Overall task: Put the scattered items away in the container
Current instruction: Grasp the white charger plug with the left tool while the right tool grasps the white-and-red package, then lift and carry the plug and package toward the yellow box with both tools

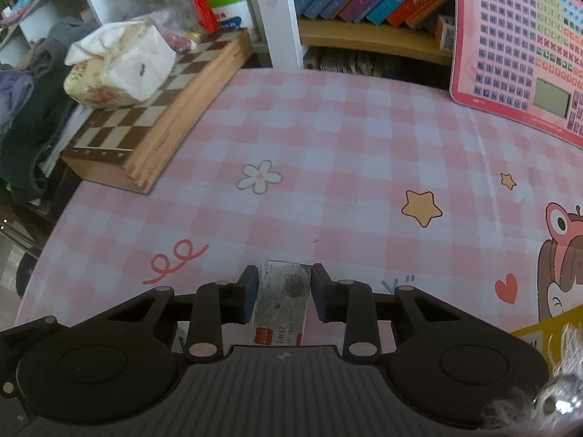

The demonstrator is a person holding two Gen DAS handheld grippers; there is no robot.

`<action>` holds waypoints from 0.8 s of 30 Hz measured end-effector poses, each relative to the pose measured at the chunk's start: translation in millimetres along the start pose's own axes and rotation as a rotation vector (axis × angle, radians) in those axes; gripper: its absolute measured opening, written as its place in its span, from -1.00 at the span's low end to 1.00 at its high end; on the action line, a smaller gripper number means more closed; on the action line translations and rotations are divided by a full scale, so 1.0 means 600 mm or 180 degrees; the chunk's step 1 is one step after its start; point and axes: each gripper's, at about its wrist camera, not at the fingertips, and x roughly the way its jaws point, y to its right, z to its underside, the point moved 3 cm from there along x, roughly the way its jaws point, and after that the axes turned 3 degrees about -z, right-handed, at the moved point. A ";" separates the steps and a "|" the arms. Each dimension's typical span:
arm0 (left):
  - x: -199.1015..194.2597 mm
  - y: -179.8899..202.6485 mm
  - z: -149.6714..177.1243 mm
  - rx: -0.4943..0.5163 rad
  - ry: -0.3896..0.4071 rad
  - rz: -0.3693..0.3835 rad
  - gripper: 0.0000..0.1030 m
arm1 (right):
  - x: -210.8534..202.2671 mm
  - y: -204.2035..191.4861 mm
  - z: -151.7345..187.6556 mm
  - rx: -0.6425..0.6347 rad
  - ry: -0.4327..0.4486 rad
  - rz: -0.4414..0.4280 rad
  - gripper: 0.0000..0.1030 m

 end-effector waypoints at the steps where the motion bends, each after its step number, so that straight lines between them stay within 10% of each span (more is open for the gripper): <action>1: -0.007 -0.003 0.001 -0.0014 0.0014 -0.0004 -0.31 | -0.005 -0.002 0.000 0.0008 0.0020 -0.0010 -0.43; 24: -0.170 -0.023 0.043 -0.0137 0.0379 -0.0047 -0.31 | -0.162 -0.054 0.070 -0.0051 0.0432 -0.0073 -0.43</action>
